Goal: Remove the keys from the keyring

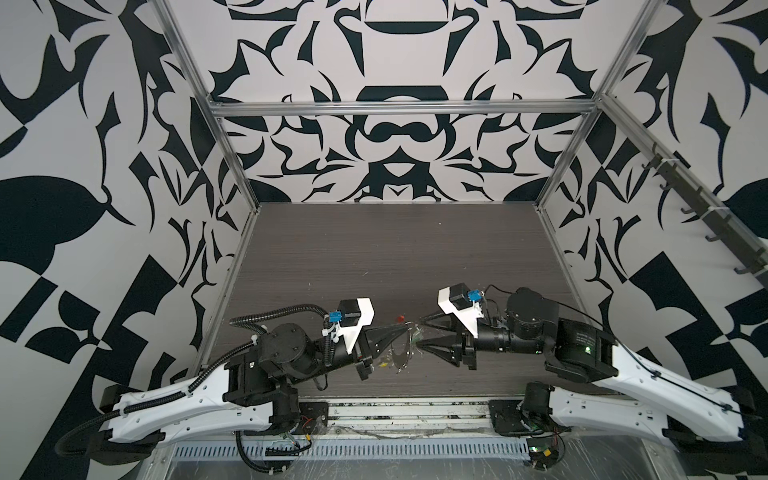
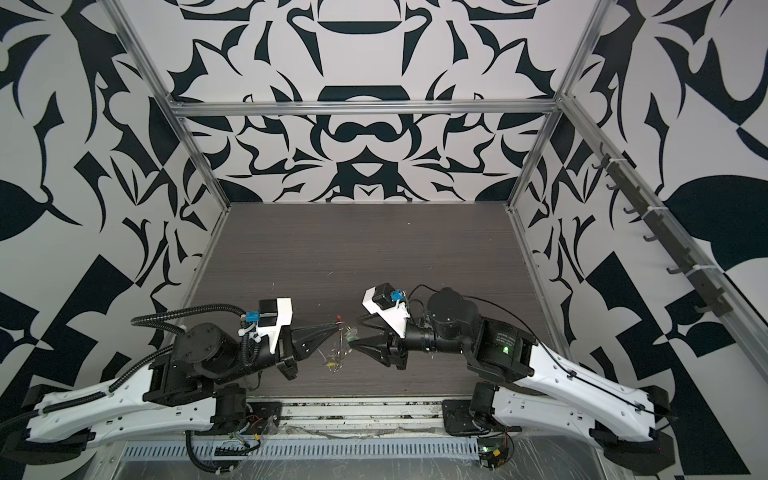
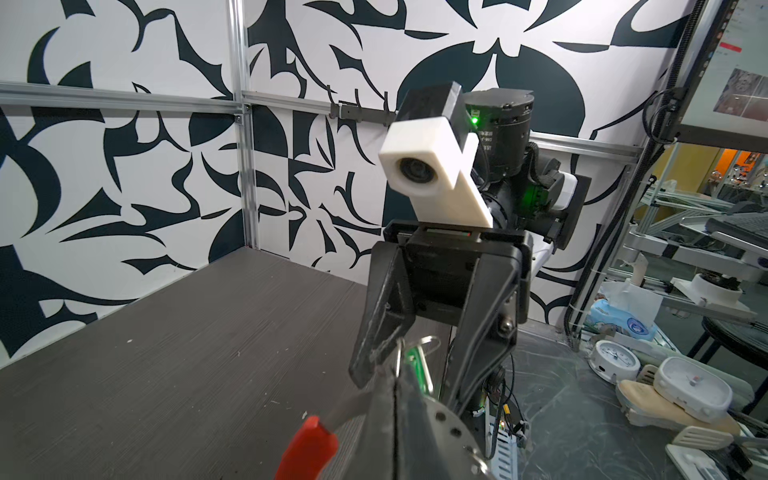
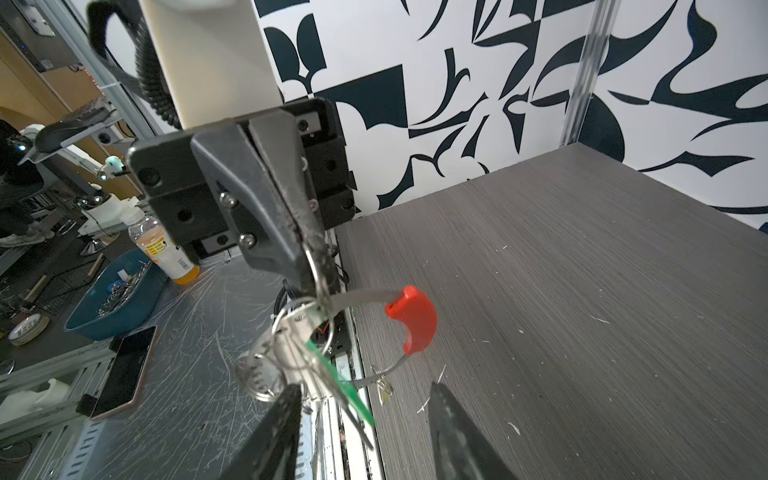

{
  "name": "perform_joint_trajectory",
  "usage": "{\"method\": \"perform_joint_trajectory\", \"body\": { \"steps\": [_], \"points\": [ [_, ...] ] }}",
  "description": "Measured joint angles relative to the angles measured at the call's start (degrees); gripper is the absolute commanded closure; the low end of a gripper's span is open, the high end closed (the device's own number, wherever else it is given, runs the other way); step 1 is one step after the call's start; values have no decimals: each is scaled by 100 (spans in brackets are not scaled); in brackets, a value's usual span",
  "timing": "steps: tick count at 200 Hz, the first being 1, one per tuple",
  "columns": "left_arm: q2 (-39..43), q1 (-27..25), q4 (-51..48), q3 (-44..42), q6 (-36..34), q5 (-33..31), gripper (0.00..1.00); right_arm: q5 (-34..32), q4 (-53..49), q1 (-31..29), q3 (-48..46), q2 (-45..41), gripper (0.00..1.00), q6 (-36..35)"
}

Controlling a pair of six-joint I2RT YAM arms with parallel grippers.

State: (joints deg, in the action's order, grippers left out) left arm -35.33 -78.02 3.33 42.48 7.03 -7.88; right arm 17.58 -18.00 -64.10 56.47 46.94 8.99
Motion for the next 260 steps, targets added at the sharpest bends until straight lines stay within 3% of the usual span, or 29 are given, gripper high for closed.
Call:
{"method": "perform_joint_trajectory", "body": {
  "steps": [18, 37, 90, 135, 171, 238, 260],
  "points": [
    [-26, 0, 13, 0, 2, 9, 100, 28, 125, 0, -2, 0, 51, 11],
    [-26, 0, 39, 0, 2, -2, 100, 83, 236, 0, -2, 4, 60, 55],
    [39, 0, 315, -111, 42, -258, 100, 142, 332, 0, -2, 125, 100, 151],
    [37, -7, 684, -302, 221, -684, 100, 92, 374, -4, -2, 262, 100, 136],
    [33, -11, 800, -343, 457, -966, 100, -343, 415, -175, 0, 442, 100, 26],
    [-37, -15, 787, -463, 487, -1012, 100, -728, 542, -404, 15, 828, 100, -44],
    [81, -15, 785, -466, 363, -883, 100, -734, 481, -446, 2, 693, 77, 11]
  ]
}}
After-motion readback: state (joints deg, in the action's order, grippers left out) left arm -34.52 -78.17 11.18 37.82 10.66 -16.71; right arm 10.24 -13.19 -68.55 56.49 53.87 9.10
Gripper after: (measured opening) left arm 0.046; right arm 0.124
